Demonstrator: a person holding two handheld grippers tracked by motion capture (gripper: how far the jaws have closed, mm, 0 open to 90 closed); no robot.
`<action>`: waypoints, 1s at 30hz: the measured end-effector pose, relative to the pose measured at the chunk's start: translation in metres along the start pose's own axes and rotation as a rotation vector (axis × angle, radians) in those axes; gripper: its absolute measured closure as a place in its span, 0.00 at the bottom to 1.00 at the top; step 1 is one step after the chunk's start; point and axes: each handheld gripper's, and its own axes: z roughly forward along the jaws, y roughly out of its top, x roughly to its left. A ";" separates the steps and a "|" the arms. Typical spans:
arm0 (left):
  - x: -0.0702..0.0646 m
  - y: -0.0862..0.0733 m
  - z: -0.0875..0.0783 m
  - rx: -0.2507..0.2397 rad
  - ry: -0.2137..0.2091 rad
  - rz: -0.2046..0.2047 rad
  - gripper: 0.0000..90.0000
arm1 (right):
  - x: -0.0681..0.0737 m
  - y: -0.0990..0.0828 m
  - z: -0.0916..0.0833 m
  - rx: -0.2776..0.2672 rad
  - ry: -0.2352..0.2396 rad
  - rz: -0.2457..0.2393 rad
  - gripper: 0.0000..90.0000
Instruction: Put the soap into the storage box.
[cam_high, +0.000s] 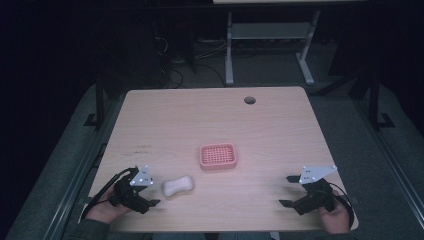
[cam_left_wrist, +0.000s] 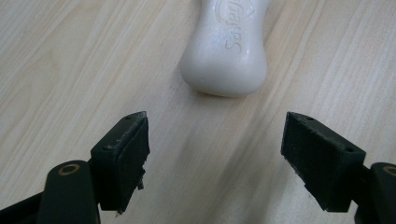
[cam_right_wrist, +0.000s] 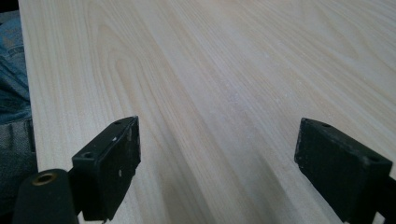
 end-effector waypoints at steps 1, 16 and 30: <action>0.000 0.001 0.000 -0.001 -0.001 0.004 0.26 | 0.000 0.000 0.000 0.000 0.000 -0.002 0.16; 0.000 0.013 0.004 -0.010 -0.013 0.025 0.26 | 0.000 0.000 -0.001 -0.001 -0.005 0.006 0.16; -0.002 0.031 0.008 -0.020 -0.030 0.066 0.27 | 0.000 0.000 0.001 0.003 -0.002 0.001 0.16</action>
